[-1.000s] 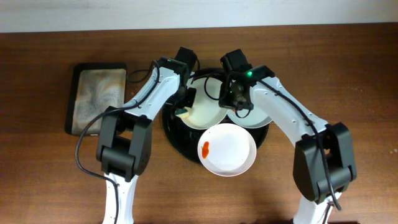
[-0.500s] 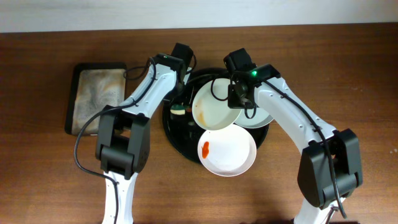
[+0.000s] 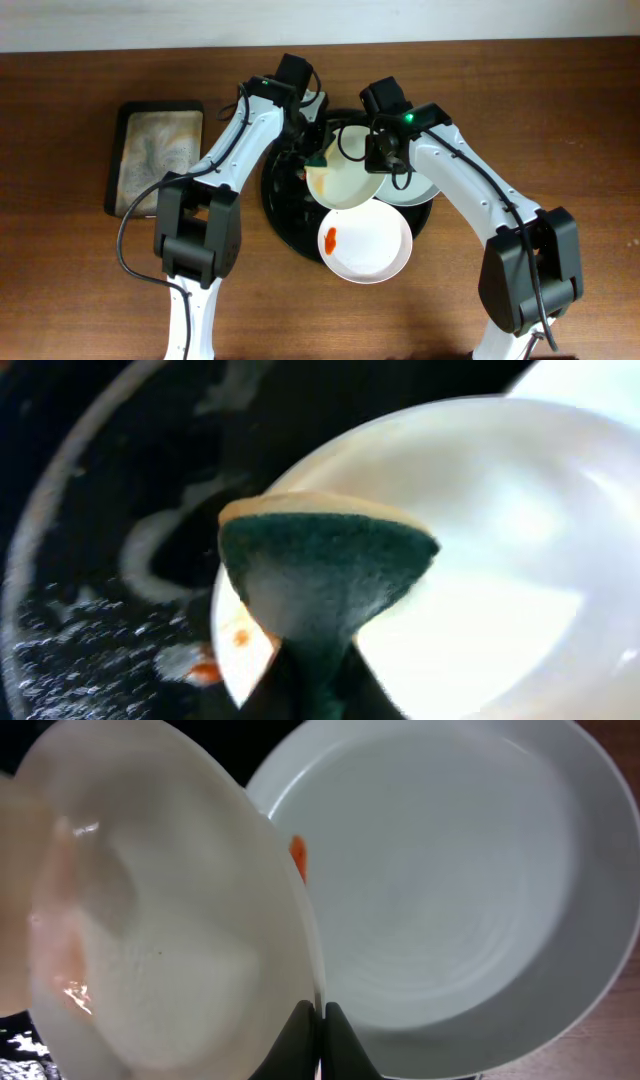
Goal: Clean dirty plates on tray and stack at the side
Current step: 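Hold the plate tilted with the right gripper and scrub it with the sponge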
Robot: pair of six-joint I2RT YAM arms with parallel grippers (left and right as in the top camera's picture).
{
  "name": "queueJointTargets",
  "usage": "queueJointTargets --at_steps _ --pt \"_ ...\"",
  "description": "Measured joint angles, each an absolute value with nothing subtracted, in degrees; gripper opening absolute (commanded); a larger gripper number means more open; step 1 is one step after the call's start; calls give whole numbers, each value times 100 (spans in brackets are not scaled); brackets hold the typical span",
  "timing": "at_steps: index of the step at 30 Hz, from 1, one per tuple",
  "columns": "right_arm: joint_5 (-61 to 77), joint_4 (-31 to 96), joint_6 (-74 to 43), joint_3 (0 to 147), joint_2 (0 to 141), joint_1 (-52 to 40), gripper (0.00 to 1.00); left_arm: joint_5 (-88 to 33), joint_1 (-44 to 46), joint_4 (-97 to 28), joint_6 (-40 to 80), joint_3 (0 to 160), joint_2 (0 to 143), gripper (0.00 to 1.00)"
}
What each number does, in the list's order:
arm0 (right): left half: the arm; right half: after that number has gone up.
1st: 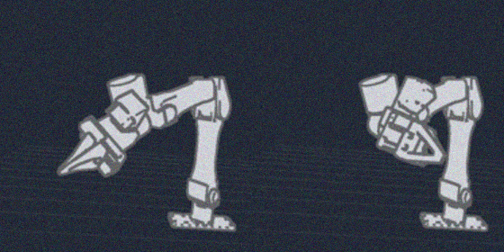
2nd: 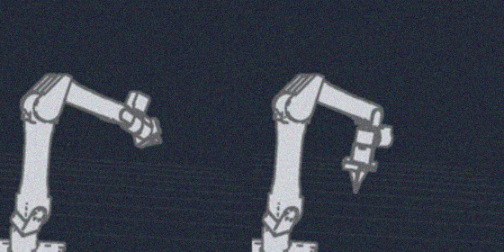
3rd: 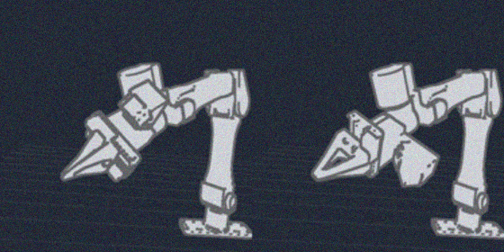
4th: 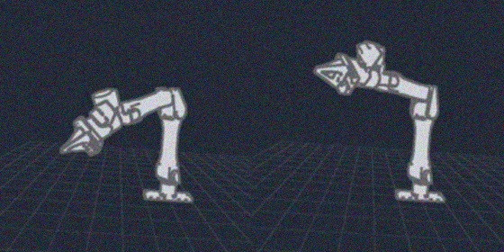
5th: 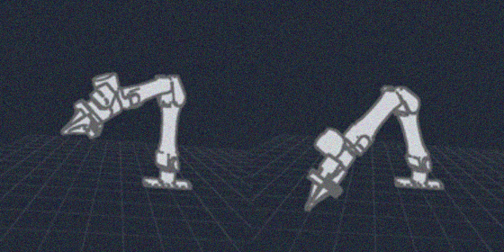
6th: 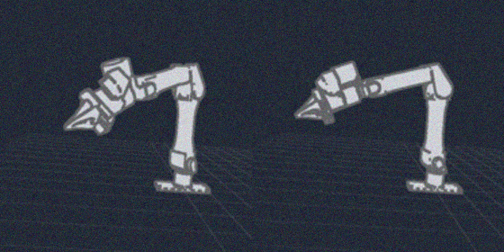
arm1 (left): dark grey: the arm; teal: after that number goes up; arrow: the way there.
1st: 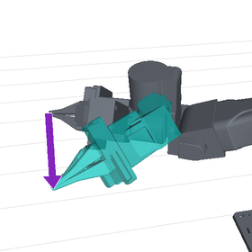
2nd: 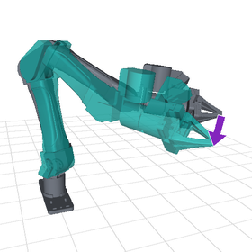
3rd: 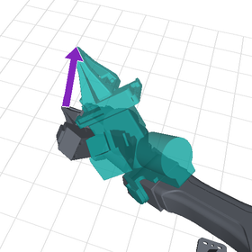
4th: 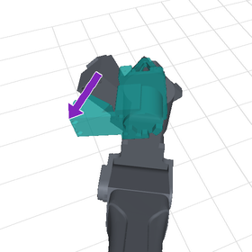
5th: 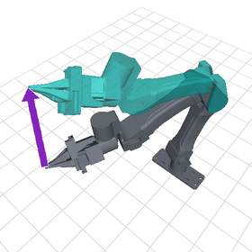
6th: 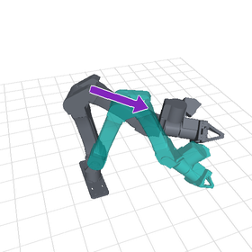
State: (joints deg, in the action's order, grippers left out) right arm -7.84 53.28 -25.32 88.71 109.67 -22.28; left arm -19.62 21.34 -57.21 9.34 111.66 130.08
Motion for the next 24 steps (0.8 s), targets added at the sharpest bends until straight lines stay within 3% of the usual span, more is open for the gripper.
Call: queueJointTargets --at_steps 11,21,22,23,24 --pt "-703 5317 -2552 8871 10967 -2211 4 -2335 2416 -5380 1271 10993 13474 0" --pt "-644 5315 -2552 8871 10967 -2211 4 -1605 2462 -5579 1313 11019 13474 0" --pt "-626 5319 -2552 8871 10967 -2211 7 -1529 2462 -5614 1313 11026 13474 0" --pt "-593 5332 -2550 8871 10967 -2211 25 -1470 2460 -5631 1313 11028 13474 0" --pt "-513 5374 -2561 8871 10967 -2211 53 -1415 2453 -5649 1313 11032 13474 0"
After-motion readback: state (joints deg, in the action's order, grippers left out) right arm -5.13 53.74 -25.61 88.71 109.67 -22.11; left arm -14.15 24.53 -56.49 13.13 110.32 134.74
